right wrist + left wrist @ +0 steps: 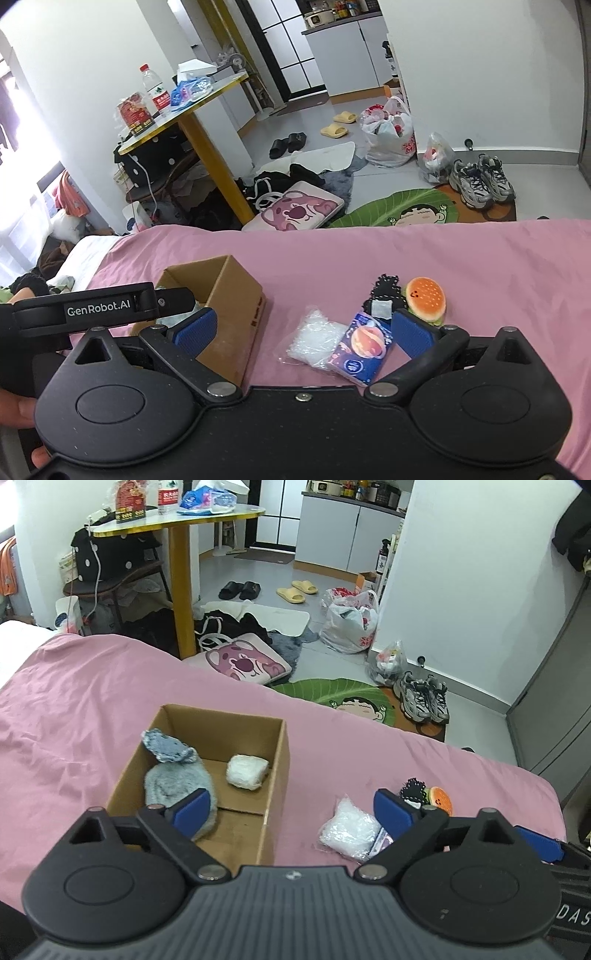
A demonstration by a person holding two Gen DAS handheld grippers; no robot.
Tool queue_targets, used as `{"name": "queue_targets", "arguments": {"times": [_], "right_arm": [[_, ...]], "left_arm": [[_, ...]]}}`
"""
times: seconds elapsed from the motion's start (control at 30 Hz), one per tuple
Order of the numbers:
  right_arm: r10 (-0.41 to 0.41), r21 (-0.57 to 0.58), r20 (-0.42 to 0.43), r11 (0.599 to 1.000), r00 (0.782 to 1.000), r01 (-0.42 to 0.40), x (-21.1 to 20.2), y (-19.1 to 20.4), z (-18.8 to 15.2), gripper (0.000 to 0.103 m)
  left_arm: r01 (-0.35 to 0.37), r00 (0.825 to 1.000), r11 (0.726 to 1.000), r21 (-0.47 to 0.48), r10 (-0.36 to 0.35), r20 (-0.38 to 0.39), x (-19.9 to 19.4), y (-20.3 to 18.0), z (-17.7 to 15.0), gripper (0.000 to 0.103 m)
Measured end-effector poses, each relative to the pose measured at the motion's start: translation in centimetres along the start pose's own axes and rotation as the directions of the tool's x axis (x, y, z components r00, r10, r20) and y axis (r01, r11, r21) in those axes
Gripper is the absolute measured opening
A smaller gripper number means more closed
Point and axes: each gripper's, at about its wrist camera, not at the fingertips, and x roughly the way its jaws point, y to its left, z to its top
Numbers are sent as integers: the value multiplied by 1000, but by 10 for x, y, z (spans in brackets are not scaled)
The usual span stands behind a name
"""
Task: Organize soft objects
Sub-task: 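Move both tools toward the bubble-wrap bag and planet-print packet beside the box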
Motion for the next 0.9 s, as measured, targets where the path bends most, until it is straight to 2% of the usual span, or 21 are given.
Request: {"name": "queue_targets", "arguments": {"times": [0.17,0.3,0.53,0.77,0.9], "right_arm": [[0,25,-13,1000,1000,0,6,-14,-5,98],[-1,49,-30,999,1000,2,11,-24,-9,97],[2,138,-63,990,998,7,19,-49,-11,94],[8,197,-127,980,992,17,39,-62,-16,83],[21,258,-156,966,988,20,50,-72,-18,81]], "left_arm": [[8,1000,1000,14,-8,-18,13,-10,-6,85],[22,999,1000,18,-21,-37,23,-18,-9,73],[38,996,999,8,-37,-77,44,-28,-15,60],[53,992,998,19,-50,-115,66,-40,-20,57],[55,987,998,12,-53,-149,83,-44,-24,55]]}}
